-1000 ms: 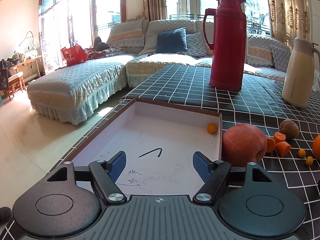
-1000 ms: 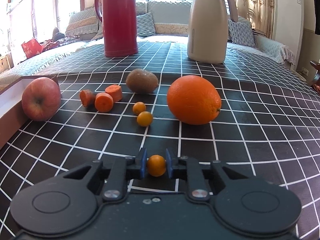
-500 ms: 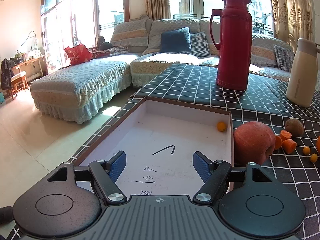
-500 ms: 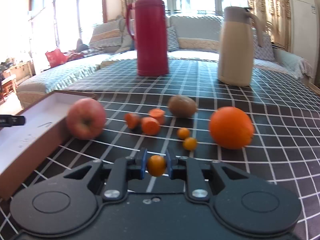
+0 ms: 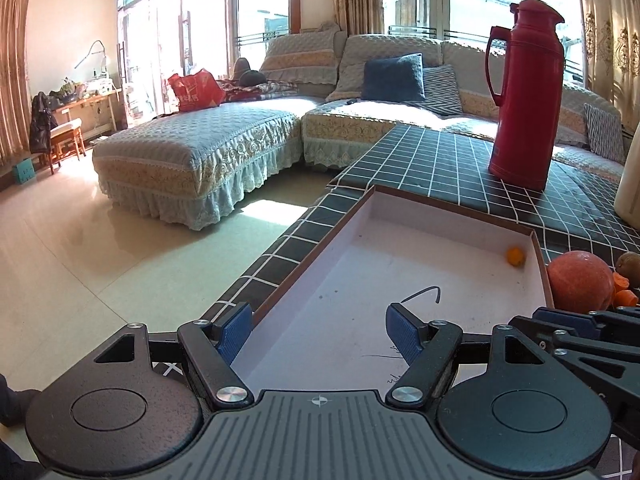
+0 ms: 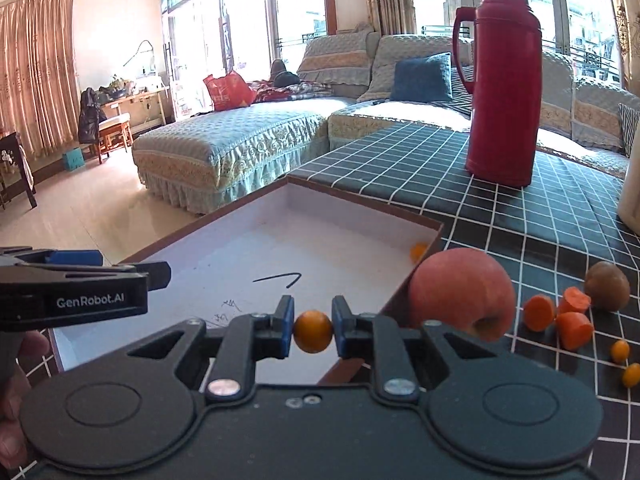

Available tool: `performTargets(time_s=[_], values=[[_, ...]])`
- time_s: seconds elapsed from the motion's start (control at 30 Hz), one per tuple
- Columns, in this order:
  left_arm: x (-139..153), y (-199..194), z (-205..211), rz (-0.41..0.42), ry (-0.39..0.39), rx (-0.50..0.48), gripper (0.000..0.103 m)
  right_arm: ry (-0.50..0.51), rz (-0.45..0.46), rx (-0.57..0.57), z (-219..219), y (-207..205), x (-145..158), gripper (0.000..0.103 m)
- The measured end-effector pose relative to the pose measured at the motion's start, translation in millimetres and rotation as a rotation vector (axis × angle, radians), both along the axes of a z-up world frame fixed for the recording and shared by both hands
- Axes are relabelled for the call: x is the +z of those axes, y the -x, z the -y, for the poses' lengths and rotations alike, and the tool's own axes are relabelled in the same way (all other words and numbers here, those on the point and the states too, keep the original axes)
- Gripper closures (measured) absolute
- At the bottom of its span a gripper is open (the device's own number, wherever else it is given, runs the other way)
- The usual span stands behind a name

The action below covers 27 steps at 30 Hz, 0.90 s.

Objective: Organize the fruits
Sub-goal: 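Carry the kumquat with the right tool over the white box, then open the right tool to drop the kumquat into the box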

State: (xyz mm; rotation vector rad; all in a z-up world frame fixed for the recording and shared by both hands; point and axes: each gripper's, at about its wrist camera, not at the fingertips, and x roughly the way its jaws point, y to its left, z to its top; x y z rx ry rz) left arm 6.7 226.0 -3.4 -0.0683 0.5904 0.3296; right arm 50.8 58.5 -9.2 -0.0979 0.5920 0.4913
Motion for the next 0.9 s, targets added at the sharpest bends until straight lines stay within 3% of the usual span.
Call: performTargets(time_s=[0.13, 0.33, 0.47, 0.6, 0.7, 0.8, 0.9], values=[[-1.2, 0.2, -7.5, 0.005, 0.0, 0.008, 0.029, 0.032, -0.023, 0.009, -17.1, -2.9, -11.1, 0.081], [-4.3, -0.2, -10.1, 0.001, 0.009, 0.013, 0.029, 0.063, -0.01, 0.002, -20.9, 5.3, -16.3, 0.063], [-4.6, -1.0, -6.1, 0.0, 0.006, 0.007, 0.029, 0.036, 0.038, -0.01, -10.7, 16.4, -1.6, 0.046], [-3.9, 0.2, -0.8, 0.0, 0.006, -0.002, 0.029, -0.007, 0.101, -0.031, 20.7, 26.8, 24.3, 0.036], [-3.4, -0.3, 7.7, 0.0, 0.004, -0.016, 0.029, -0.024, 0.136, -0.076, 59.8, 36.5, 38.8, 0.017], [-2.6, -1.8, 21.0, -0.001, -0.006, -0.036, 0.029, -0.018, 0.148, -0.133, 107.9, 47.6, 43.1, 0.012], [-2.5, -4.5, 37.6, -0.004, -0.013, -0.059, 0.029, 0.018, 0.141, -0.209, 153.4, 60.4, 40.6, 0.0]])
